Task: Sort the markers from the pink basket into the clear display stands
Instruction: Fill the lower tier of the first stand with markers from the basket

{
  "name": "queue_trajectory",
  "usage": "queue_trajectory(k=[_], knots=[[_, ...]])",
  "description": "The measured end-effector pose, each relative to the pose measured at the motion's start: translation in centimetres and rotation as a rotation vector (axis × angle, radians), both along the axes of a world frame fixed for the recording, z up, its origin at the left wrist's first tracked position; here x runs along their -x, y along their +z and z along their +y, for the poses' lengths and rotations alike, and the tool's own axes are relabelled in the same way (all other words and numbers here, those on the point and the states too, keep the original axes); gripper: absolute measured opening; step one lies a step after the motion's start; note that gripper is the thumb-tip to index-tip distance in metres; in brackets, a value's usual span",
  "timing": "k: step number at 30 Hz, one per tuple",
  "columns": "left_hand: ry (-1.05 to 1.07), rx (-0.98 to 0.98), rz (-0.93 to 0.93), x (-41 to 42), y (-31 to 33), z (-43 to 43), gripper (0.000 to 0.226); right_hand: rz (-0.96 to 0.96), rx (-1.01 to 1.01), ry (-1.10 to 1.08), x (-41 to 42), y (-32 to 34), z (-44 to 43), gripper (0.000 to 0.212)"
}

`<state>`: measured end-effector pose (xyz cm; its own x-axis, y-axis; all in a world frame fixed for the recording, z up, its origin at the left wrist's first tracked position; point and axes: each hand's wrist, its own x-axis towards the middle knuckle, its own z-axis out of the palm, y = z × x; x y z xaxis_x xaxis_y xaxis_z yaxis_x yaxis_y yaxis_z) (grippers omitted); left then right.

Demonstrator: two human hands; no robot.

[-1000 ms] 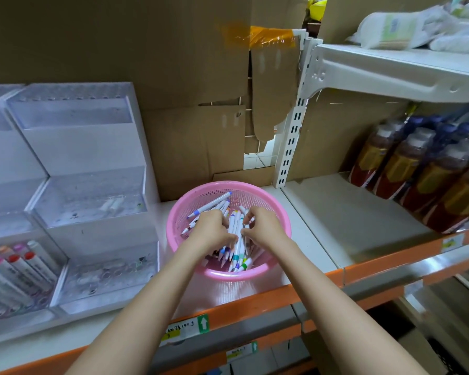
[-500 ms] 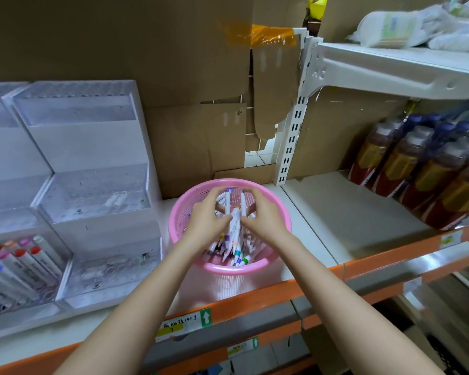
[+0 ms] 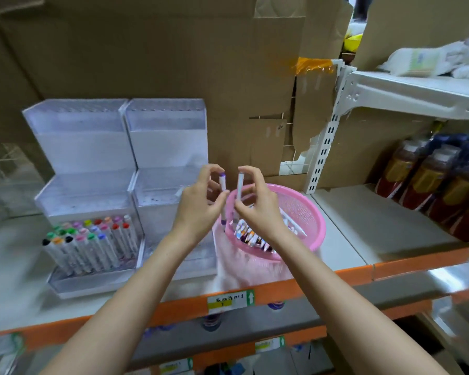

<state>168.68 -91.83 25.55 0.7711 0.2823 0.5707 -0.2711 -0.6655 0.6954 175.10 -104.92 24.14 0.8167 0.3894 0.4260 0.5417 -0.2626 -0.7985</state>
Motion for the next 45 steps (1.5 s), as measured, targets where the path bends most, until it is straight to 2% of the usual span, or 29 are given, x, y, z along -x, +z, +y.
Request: queue_trajectory(k=[6, 11, 17, 32, 45], knots=[[0.093, -0.022, -0.089, 4.8, 1.5, 6.1, 0.024, -0.025, -0.035, 0.083, 3.9, 1.2, 5.8, 0.06], [0.143, -0.054, -0.075, 8.3, 1.9, 11.0, 0.023, -0.042, -0.027, 0.119, 7.0, 1.6, 10.2, 0.061], [0.135, 0.019, -0.037, 10.7, 1.3, 14.5, 0.021, -0.061, -0.017, 0.136, 9.1, 1.0, 14.1, 0.057], [0.018, 0.063, 0.065, 11.6, -1.5, 17.6, 0.02, -0.081, 0.035, 0.065, 11.6, -1.7, 17.0, 0.053], [-0.021, -0.031, 0.059, 11.6, -2.3, 17.9, 0.02, -0.091, 0.041, 0.058, 12.0, -2.1, 17.1, 0.052]])
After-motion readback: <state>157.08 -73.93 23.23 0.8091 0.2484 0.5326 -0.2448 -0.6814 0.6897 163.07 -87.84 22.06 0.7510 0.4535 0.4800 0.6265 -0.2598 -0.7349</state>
